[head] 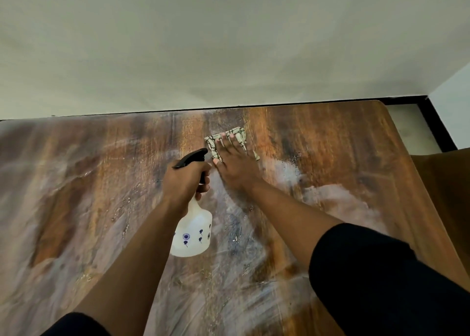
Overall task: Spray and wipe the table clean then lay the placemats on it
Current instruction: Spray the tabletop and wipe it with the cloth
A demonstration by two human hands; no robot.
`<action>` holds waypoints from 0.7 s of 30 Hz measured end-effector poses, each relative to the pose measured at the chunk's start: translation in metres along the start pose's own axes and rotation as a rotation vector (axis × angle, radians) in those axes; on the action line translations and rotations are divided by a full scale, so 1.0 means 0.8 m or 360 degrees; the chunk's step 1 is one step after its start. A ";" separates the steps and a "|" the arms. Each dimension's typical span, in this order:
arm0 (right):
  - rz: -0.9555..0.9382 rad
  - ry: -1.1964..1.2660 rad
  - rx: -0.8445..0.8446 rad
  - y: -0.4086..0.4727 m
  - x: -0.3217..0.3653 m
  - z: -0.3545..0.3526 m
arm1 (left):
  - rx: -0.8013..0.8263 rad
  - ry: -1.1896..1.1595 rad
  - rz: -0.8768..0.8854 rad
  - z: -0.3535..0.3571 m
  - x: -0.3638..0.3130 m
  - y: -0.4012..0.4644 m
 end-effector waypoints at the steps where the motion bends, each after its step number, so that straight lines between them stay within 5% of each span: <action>1: -0.0001 -0.0003 0.0020 -0.001 -0.006 -0.007 | 0.0010 0.0013 0.0008 -0.001 0.000 -0.002; 14: 0.0812 0.0105 -0.0378 -0.114 -0.241 -0.134 | 0.0087 0.0082 0.0007 0.046 -0.004 -0.022; 21: 0.0901 0.0104 -0.0539 -0.072 -0.194 -0.096 | 0.0011 0.0067 -0.0031 0.059 -0.003 -0.028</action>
Point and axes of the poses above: each hand's wrist, its own y-axis towards the middle knuckle, its own z-axis out of the palm, x = y × z, the point moved 3 cm from there along y, towards the middle knuckle, and after that the axes turned 11 degrees about y, right-handed, at the moved point
